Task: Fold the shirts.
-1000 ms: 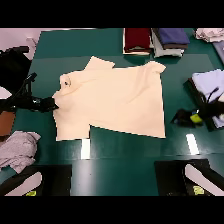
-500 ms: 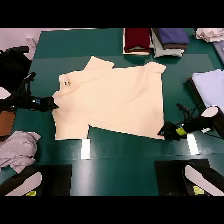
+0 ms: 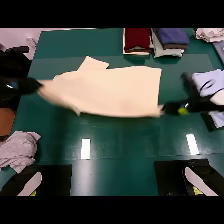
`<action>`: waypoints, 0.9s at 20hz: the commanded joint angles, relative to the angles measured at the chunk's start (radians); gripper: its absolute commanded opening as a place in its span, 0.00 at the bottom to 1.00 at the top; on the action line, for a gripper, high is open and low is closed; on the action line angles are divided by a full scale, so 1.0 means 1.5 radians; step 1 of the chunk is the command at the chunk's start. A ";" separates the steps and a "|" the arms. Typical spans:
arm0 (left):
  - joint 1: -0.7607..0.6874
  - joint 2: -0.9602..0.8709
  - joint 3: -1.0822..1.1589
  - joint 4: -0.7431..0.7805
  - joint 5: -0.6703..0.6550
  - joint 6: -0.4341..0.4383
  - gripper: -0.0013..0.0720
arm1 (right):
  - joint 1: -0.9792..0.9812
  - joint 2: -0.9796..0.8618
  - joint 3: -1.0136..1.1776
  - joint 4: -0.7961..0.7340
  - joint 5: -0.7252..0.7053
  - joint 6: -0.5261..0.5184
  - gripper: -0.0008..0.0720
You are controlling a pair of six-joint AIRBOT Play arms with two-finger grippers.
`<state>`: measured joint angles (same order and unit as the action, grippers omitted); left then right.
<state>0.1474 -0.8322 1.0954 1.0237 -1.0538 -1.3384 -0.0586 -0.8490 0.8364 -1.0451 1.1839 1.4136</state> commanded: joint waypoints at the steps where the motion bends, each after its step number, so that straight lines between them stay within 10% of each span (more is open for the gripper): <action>1: 0.000 0.098 0.181 0.001 0.007 -0.016 0.06 | -0.015 0.082 0.240 -0.003 -0.023 -0.001 0.03; 10: 0.000 0.131 0.583 0.004 0.084 -0.068 0.06 | -0.224 0.041 0.775 -0.001 0.105 -0.006 0.03; 18: 0.000 -0.073 0.551 -0.001 -0.172 -0.085 0.06 | -0.227 -0.074 0.692 -0.003 0.175 -0.006 0.03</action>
<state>0.1459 -0.8146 1.9415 1.0256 -1.1538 -1.4570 -0.4129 -0.9035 1.9461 -1.0424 1.4094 1.4052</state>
